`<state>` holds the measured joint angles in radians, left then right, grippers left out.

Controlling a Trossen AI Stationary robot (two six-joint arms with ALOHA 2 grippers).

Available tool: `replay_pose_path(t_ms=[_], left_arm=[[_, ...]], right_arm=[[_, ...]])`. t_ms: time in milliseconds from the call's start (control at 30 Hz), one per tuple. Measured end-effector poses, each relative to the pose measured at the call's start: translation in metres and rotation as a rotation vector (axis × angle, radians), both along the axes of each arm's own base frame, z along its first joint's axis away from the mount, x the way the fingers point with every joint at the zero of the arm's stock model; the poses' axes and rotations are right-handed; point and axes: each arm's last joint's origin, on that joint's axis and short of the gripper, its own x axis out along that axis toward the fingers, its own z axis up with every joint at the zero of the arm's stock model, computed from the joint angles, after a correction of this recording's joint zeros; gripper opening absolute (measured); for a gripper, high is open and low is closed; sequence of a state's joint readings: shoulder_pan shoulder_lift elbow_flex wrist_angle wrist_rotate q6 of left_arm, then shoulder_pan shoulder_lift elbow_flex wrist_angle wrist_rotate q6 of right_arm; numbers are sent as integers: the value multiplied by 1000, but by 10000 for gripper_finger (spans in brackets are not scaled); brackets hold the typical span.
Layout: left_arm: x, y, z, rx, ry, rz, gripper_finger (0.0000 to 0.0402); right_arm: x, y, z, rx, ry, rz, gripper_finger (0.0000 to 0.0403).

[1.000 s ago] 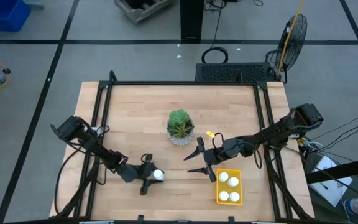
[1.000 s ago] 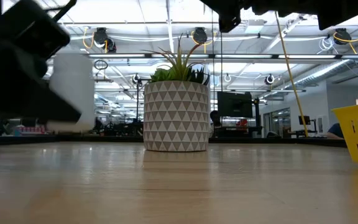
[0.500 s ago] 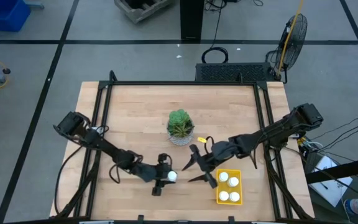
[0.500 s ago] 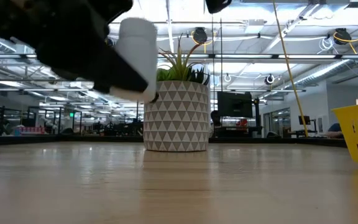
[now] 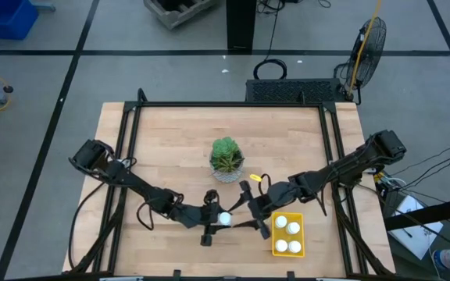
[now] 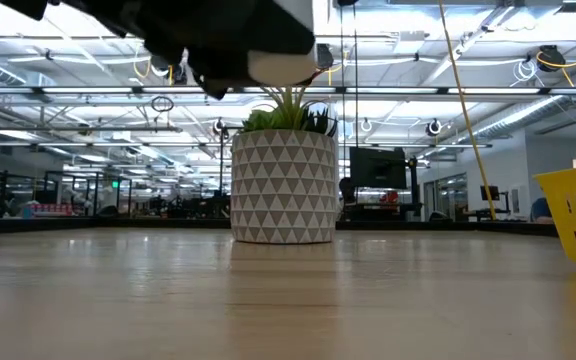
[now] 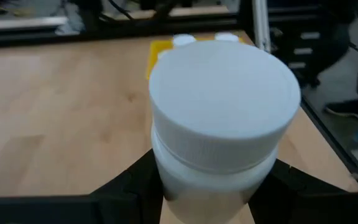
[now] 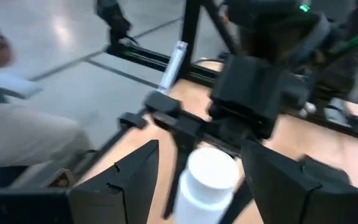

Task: Pick and place pill bottles into a basket
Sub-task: Put the white pill bottle into the bin

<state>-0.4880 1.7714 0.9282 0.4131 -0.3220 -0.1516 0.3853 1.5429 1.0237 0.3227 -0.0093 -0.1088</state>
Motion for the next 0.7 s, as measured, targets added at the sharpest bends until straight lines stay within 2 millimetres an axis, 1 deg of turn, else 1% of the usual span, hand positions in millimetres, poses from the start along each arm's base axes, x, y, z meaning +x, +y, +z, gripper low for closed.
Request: replay_pose_path(t_ms=[167,300,467,600,700], left_arm=[[7,4,8,5,-32,59,181],[9,4,11,22,-7,59,181],[9,3,11,45,57,59,181],[9,3,11,43,61,61,181],[9,3,11,35,64,49,181]], right_arm=[[-1,3,0,-63,-26,-72,222],[-1,2,0,-53,-20,-85,222],[1,-7,-4,-30,105,-98,222],[7,-11,11,-21,149,-106,222],[8,-15,22,-11,234,-120,222]])
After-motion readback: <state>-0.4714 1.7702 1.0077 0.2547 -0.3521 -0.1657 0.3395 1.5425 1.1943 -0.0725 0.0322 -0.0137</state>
